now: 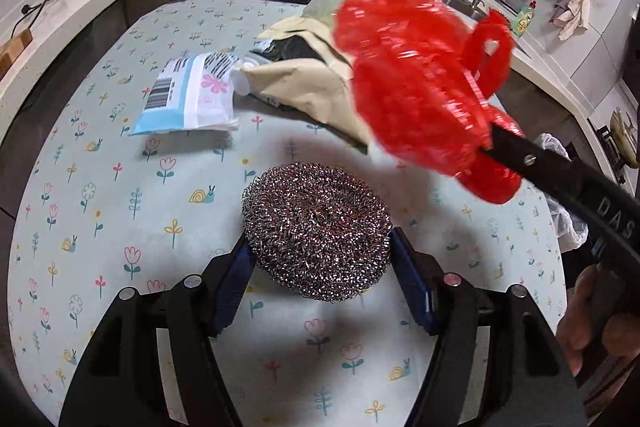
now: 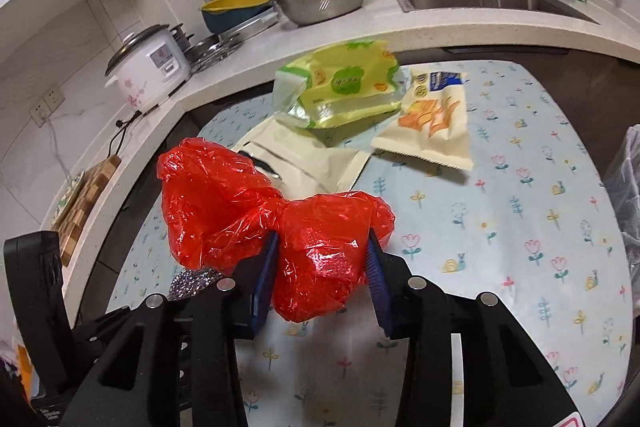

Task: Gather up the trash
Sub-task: 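Grasp the steel wool scrubber with the left tool while the right tool grasps the red bag, then carry the scrubber and red bag to the bin and open both tools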

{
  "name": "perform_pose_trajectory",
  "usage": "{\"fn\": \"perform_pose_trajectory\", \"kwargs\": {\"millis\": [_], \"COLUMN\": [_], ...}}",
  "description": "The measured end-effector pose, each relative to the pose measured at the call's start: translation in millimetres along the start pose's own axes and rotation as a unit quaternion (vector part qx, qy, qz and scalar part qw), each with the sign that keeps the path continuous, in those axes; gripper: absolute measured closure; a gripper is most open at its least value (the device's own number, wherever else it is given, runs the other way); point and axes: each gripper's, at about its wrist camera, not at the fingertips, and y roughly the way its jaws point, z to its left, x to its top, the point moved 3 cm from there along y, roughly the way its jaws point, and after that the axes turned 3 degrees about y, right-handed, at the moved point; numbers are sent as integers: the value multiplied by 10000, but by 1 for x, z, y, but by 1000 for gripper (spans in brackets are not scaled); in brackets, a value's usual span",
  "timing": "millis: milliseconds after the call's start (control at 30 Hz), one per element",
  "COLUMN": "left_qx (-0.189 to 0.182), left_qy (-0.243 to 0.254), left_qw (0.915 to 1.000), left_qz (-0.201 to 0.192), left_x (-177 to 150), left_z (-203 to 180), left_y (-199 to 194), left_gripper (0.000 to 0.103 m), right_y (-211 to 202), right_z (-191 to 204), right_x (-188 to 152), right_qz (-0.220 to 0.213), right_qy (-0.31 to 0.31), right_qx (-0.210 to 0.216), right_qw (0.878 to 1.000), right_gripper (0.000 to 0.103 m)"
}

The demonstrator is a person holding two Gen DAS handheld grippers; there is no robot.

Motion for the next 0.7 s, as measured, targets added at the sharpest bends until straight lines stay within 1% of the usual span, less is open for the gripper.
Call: {"fn": "perform_pose_trajectory", "kwargs": {"millis": [167, 300, 500, 700], "left_qx": [-78, -127, -144, -100], "left_qy": [169, 398, 743, 1061], "left_qw": [9997, 9987, 9965, 9935], "left_qz": [-150, -278, -369, -401], "left_x": [7, 13, 17, 22], "left_z": [-24, -50, -98, -139], "left_y": [-11, -17, -20, -12], "left_gripper": [39, 39, 39, 39], "right_y": [-31, -51, -72, -93], "right_z": [-34, -61, -94, -132], "right_x": [11, 14, 6, -7], "right_qz": [-351, -515, -591, -658], "right_qy": [264, 459, 538, 696], "right_qx": [-310, -533, -801, -1006], "right_qw": [9986, 9962, 9936, 9903], "right_gripper": [63, 63, 63, 63]}}
